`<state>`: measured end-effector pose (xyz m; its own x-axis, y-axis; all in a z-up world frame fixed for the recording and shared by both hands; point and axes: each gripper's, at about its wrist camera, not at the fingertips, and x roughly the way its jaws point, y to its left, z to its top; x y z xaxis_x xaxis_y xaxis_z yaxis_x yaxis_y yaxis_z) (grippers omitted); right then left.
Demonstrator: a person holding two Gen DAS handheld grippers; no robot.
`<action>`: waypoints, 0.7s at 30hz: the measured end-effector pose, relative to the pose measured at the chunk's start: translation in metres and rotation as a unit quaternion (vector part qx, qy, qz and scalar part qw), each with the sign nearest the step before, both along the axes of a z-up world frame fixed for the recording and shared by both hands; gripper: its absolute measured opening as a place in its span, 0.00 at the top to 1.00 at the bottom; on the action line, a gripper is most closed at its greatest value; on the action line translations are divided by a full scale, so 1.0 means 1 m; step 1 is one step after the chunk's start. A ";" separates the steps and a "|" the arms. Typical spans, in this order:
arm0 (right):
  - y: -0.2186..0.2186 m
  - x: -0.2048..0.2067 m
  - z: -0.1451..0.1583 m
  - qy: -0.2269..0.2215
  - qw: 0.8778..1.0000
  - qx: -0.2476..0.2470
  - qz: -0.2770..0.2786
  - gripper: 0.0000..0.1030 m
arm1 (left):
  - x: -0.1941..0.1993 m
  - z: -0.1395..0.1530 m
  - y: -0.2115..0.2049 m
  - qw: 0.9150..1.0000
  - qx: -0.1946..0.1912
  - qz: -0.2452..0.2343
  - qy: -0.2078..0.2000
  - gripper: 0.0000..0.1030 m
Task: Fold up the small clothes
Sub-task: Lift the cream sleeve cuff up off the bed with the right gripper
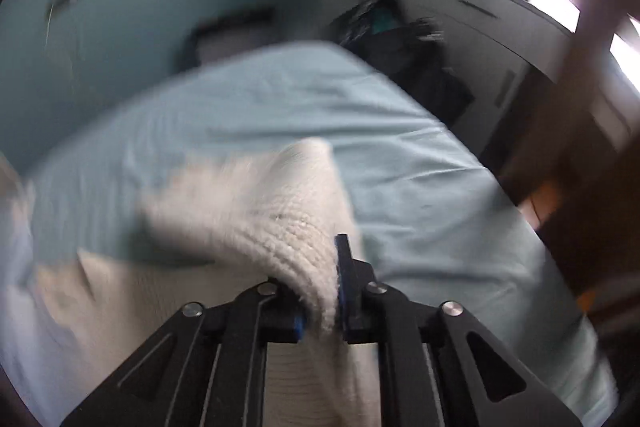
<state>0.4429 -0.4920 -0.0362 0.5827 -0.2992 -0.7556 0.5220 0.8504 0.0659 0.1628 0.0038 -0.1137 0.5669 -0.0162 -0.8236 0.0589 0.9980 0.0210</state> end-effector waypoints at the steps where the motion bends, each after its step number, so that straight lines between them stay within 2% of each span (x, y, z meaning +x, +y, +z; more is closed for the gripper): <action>1: -0.015 -0.018 0.003 -0.005 1.000 0.008 -0.023 0.89 | -0.001 0.001 -0.001 1.000 0.000 0.000 -0.001 0.00; 2: -0.038 -0.040 -0.004 0.006 0.999 0.021 -0.044 0.73 | -0.001 0.002 -0.002 1.000 0.001 -0.001 -0.001 0.00; 3: -0.060 -0.060 -0.018 0.048 0.996 0.031 -0.065 0.37 | -0.003 0.003 -0.003 1.000 0.001 -0.002 -0.002 0.00; 4: -0.074 -0.072 -0.031 0.089 0.992 0.027 -0.079 0.20 | -0.003 0.005 -0.004 1.000 0.001 -0.003 -0.002 0.00; 5: -0.084 -0.091 -0.050 0.144 0.986 0.014 -0.079 0.13 | -0.005 0.006 -0.005 1.000 0.002 -0.004 -0.004 0.00; 7: -0.089 -0.112 -0.071 0.201 0.979 -0.013 -0.037 0.13 | -0.007 0.009 -0.009 1.000 0.007 -0.008 -0.008 0.00; 9: -0.068 -0.130 -0.071 0.216 0.973 -0.085 0.010 0.13 | -0.010 0.011 -0.012 1.000 0.014 -0.011 -0.013 0.00; 10: -0.051 -0.136 -0.063 0.210 0.969 -0.130 0.025 0.13 | -0.010 0.011 -0.013 1.000 0.017 -0.012 -0.015 0.00; 11: -0.041 -0.138 -0.056 0.202 0.966 -0.155 0.038 0.13 | -0.011 0.012 -0.013 1.000 0.019 -0.012 -0.016 0.00; 13: -0.013 -0.137 -0.025 0.143 0.967 -0.202 0.067 0.13 | -0.011 0.012 -0.015 1.000 0.021 -0.013 -0.014 0.00; 15: 0.009 -0.127 -0.007 0.091 0.967 -0.226 0.075 0.13 | -0.012 0.011 -0.016 1.000 0.022 -0.014 -0.013 0.00; 16: 0.023 -0.114 0.000 0.084 0.967 -0.224 0.087 0.13 | -0.012 0.011 -0.017 1.000 0.023 -0.015 -0.012 0.00; 18: 0.035 -0.085 -0.011 0.121 0.967 -0.192 0.116 0.13 | -0.011 0.009 -0.018 0.999 0.025 -0.017 -0.010 0.00; 19: 0.048 -0.061 -0.023 0.148 0.965 -0.161 0.142 0.13 | -0.011 0.009 -0.018 0.999 0.026 -0.018 -0.010 0.00; 21: 0.070 -0.041 -0.038 0.165 0.960 -0.155 0.164 0.13 | -0.010 0.007 -0.018 0.999 0.024 -0.019 -0.009 0.00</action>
